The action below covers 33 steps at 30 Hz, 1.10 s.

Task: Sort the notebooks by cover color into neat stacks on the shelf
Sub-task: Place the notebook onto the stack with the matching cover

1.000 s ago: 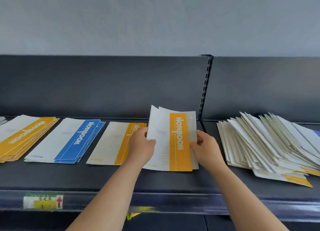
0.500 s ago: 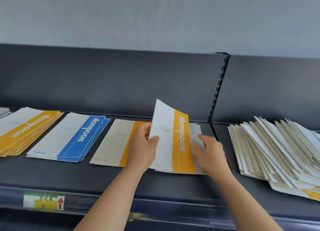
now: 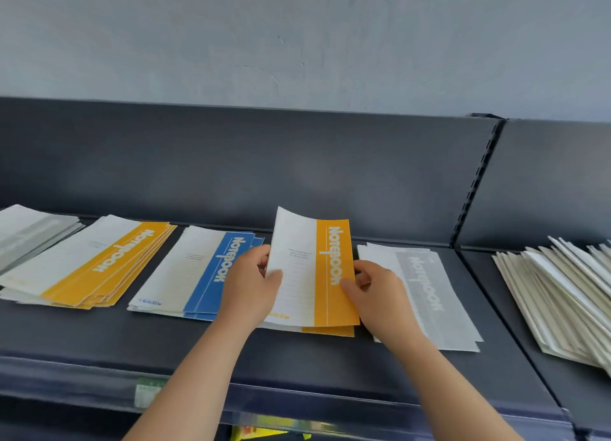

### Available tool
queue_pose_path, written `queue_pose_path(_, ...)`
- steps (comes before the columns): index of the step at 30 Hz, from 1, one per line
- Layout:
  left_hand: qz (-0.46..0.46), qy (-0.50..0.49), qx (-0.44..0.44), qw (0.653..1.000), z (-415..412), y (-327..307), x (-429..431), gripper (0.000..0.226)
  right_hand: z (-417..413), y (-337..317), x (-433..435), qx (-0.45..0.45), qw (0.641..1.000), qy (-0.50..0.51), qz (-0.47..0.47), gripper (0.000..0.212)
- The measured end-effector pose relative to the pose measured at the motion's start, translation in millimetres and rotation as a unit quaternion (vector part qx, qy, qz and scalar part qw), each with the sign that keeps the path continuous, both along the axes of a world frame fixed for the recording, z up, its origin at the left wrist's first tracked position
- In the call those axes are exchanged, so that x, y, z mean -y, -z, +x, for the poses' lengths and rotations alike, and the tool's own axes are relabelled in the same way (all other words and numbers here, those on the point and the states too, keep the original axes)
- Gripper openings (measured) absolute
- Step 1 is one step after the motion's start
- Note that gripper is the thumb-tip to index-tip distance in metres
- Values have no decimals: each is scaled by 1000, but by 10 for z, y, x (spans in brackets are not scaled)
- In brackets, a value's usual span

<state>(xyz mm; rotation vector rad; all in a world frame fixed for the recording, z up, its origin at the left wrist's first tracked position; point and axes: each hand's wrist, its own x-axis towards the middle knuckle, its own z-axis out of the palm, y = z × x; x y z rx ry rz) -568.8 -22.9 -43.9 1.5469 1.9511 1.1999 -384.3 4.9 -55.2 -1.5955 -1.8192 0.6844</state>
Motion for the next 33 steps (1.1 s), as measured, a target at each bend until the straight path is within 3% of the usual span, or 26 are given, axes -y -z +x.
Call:
queue_pose_path(5,-50,21,-92,994,-203,197,-116,23,-206,89,19,181,982,18,44,19)
queue_pose_path(8,-77,35,-144,986,-210,234,-116,26,-258,116,55,229,971,18,62,21)
queue_pose_path(15,-26,47,-245,968,-49,3,-19,38,-133,-49,223,178,975,54,125,31)
queue_pose_path(24,40,132,-234,963,588,-169,44,32,651,-132,471,173,964,144,141,32)
queue_pose_path(33,92,170,-205,959,1790,-187,-8,34,1850,-203,570,180,956,176,151,35)
